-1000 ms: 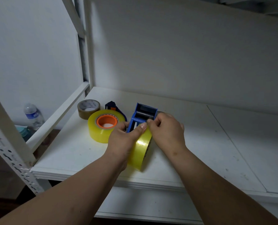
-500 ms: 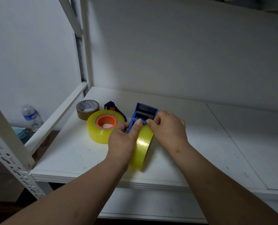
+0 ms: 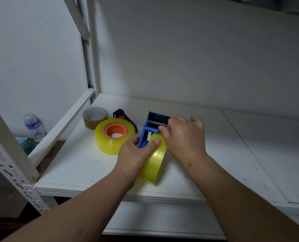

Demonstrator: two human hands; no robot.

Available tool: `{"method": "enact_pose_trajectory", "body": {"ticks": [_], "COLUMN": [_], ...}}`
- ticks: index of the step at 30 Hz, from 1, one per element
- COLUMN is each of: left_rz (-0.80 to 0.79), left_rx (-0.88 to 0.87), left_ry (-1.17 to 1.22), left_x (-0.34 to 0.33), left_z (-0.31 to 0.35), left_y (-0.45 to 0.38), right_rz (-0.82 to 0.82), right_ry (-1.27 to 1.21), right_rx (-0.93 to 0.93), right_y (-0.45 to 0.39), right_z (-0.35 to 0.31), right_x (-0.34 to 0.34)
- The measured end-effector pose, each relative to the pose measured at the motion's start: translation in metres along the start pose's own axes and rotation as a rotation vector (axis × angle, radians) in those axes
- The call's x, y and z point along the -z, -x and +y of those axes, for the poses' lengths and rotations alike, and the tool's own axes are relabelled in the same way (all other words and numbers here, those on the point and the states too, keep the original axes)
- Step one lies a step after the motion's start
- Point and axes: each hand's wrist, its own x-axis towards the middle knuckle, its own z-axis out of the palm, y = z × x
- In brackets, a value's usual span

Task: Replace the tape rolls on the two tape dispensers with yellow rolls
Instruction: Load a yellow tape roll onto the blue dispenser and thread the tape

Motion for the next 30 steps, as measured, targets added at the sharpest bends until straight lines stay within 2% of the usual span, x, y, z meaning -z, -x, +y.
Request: {"method": "enact_pose_trajectory", "body": {"ticks": [9,16,20,26,30], "left_rz": [0.002,0.044,0.036,0.058,0.045], "left_rx": [-0.067,-0.070,-0.051,-0.002,-0.026], "left_ry": [0.020,0.000,-0.048,-0.086,-0.130], "left_x": [0.002,0.000,0.000,0.001,0.001], "left_z": [0.004,0.004,0.006,0.010,0.011], "left_y": [-0.007,-0.012,-0.014,-0.019,-0.019], "right_rz": [0.005,0.110,0.097,-0.006,-0.025], "right_ry": [0.046,0.139,0.126,-0.027,-0.057], "right_rx": [0.056,0.182,0.220,0.216,0.206], "right_y": [-0.007,-0.017,-0.018,-0.016,-0.015], "right_z": [-0.001,-0.001,-0.001,-0.006,-0.007], "right_x": [0.004,0.011,0.013,0.015,0.015]}}
